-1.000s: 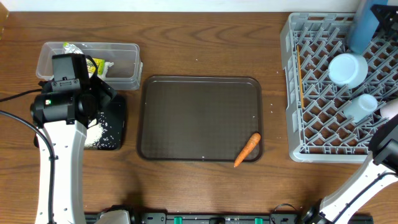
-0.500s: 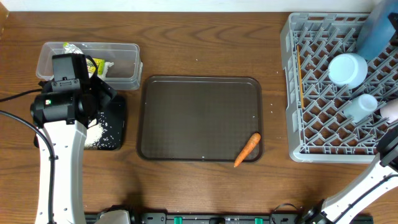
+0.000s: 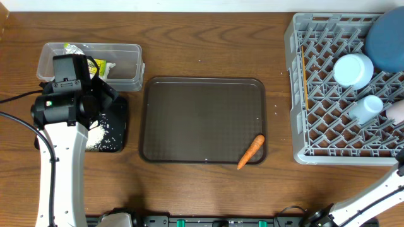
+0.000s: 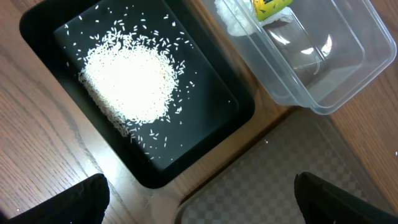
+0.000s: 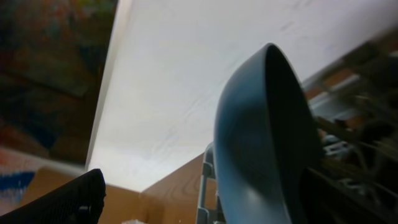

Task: Sort waste into correct bins and load items into the dishwasher rack
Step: 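Release the plate and withdraw the right gripper to the lower right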

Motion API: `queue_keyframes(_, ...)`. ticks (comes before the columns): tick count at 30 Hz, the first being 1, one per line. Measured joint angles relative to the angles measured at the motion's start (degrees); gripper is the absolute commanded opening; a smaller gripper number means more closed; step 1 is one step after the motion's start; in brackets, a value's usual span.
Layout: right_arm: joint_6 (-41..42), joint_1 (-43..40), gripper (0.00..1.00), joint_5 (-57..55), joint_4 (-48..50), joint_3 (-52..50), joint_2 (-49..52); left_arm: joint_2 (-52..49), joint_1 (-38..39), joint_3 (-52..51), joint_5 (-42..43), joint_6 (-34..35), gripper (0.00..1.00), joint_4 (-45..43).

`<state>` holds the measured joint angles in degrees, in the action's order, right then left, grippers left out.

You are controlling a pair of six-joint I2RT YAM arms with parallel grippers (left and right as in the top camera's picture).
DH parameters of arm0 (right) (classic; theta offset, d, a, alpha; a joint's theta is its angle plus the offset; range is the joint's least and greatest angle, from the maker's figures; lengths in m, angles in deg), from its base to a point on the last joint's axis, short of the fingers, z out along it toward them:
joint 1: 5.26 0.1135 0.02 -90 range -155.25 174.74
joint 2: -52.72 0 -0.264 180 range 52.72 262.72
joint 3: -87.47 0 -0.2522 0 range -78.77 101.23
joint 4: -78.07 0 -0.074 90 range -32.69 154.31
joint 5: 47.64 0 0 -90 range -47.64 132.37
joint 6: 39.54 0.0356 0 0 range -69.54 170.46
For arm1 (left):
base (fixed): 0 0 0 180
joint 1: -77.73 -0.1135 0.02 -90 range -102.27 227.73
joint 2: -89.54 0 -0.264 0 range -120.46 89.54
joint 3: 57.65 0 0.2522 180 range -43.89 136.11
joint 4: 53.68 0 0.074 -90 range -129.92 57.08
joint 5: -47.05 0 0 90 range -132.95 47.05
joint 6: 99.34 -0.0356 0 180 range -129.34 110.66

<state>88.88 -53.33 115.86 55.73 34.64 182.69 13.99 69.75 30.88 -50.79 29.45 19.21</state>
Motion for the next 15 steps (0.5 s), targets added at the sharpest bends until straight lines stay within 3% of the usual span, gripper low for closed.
queue_keyframes(9, 0.5, -1.9, 0.99, -3.7, -1.8, -0.3, -1.5, 0.0, 0.0, 0.0, 0.0, 0.0, 0.98, 0.0)
queue_keyframes(15, -0.6, -1.9, 0.99, -12.4, -10.6, -0.9, -12.5, 0.0, 0.0, 0.0, 0.0, 0.0, 0.98, 0.0)
